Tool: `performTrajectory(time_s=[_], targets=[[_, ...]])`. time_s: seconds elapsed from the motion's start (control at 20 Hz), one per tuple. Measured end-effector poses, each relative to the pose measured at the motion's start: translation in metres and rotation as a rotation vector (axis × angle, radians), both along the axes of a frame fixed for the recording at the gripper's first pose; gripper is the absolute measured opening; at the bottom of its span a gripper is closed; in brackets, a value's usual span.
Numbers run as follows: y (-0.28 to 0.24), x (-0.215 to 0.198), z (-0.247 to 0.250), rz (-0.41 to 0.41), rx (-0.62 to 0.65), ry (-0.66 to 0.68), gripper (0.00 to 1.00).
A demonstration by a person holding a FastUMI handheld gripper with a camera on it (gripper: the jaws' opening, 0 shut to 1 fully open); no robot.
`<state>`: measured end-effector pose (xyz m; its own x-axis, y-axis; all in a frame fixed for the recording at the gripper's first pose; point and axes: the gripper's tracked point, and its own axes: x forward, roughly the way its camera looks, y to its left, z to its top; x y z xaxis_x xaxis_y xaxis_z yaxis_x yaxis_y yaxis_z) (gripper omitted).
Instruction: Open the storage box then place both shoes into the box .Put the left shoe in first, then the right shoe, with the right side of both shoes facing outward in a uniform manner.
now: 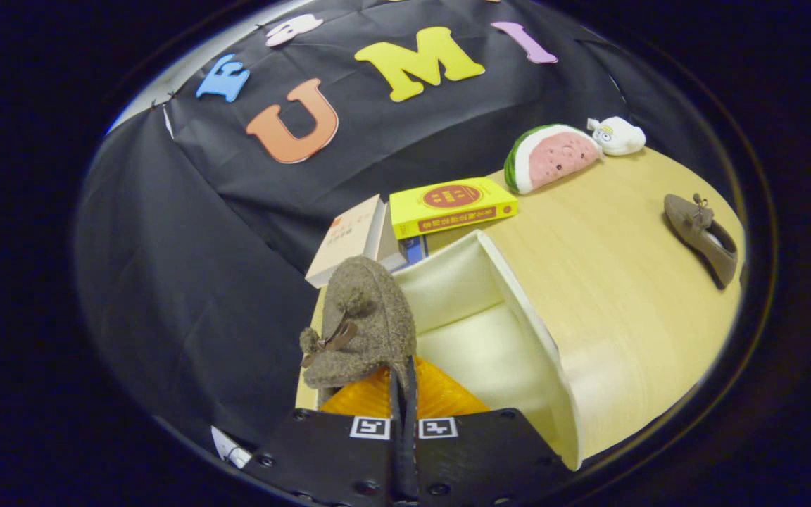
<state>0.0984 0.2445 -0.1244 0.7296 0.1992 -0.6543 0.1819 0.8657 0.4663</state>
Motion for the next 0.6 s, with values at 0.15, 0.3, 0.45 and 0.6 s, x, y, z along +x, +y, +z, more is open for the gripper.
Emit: performTrajectory(time_s=[0.15, 0.3, 0.45, 0.6], targets=[[0.008, -0.006, -0.019, 0.015, -0.006, 0.058, 0.01], [0.022, -0.003, -0.018, 0.051, 0.026, 0.053, 0.10], [0.040, -0.012, -0.015, 0.101, 0.101, 0.088, 0.23], [0.040, -0.013, 0.007, 0.153, 0.081, 0.035, 0.56]])
